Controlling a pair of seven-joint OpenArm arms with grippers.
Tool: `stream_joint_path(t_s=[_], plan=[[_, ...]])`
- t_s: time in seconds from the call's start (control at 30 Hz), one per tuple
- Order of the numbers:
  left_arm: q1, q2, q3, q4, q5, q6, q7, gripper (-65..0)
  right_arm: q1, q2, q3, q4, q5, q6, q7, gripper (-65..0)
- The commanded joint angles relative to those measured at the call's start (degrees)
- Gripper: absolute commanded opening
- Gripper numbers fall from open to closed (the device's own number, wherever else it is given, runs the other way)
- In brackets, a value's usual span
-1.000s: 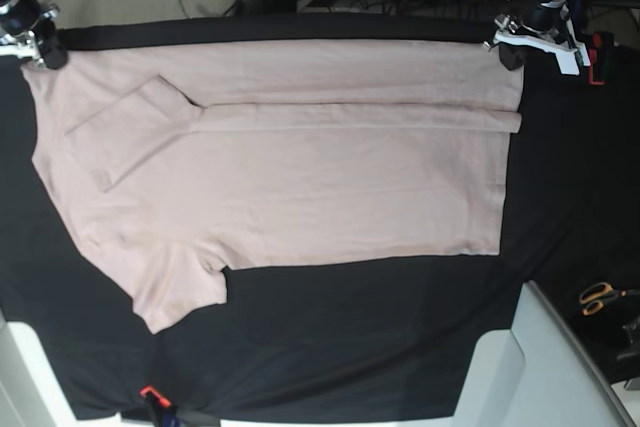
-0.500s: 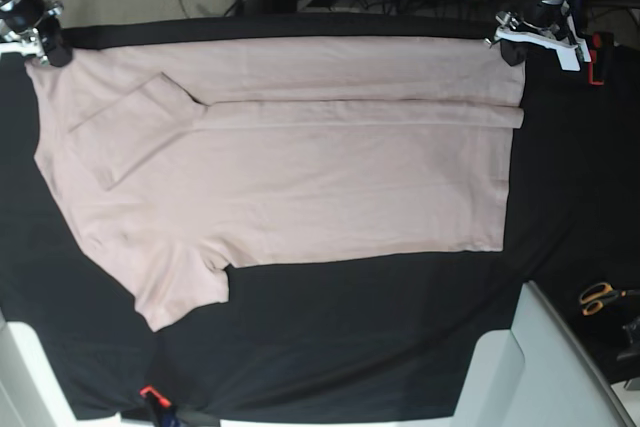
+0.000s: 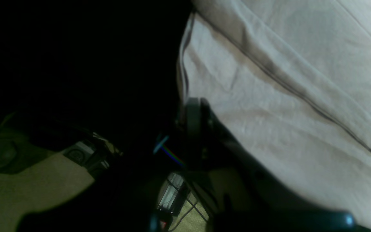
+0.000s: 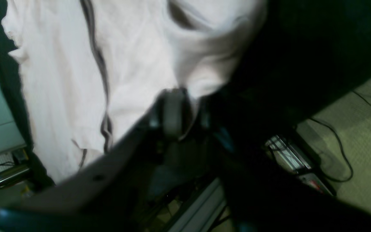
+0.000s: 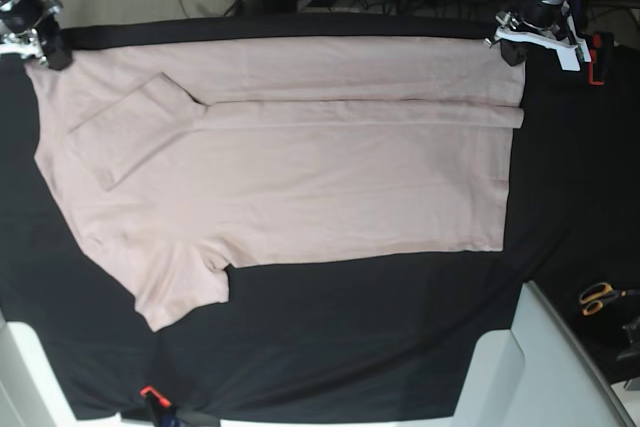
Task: Fold the T-shirt properly
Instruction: 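Release the shirt and raise both grippers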
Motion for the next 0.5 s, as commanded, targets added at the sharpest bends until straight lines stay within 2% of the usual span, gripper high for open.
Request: stream_joint_path(t_s=[0.0,0.07,0.13,0.2,0.3,0.4,0.47], plan=[[0.59,-0.7,-0.48,0.69,-0.06,0.03,-1.07,-65.0,-0.36,0.77,0.38,0.66,-0.13,-0.25,0.26,-45.2],[1.2,-0.7,-0.48,0.69,-0.06,0.03,-1.07,-63.2,-0.79,0.77,0.38,0.75,0.04,-0.25,0.17,-36.9],[1.38,-0.7,-0.56,0.69,-0.06,0.03,-1.07,-51.5,-1.15,0.77,0.47,0.92,0.13,-0.25,0.17,-32.7],[1.38,-0.7,-0.74,0.69,-0.06,0.03,-1.07,-40.2,-1.41,0.77,0.73,0.92,0.13,-0.25,0.17,-32.6],[2.0,-0.26,-3.99,0.69,-0.06,0.03,-1.07,-27.8,-2.55,0.15,4.08,0.92,-0.05,-0.25,-0.18,-32.3],[2.26,-0.26,-7.6,0.69,-0.06,0.03,-1.07,-21.4,-3.7,0.07,6.98,0.92,-0.22,-0.17,-0.18,-32.3],[2.35,-0.26,-10.85,0.69,-0.06,0.03,-1.07,-20.1,-4.57,0.33,7.94,2.42,-0.4,-0.17,-0.09,-32.1]])
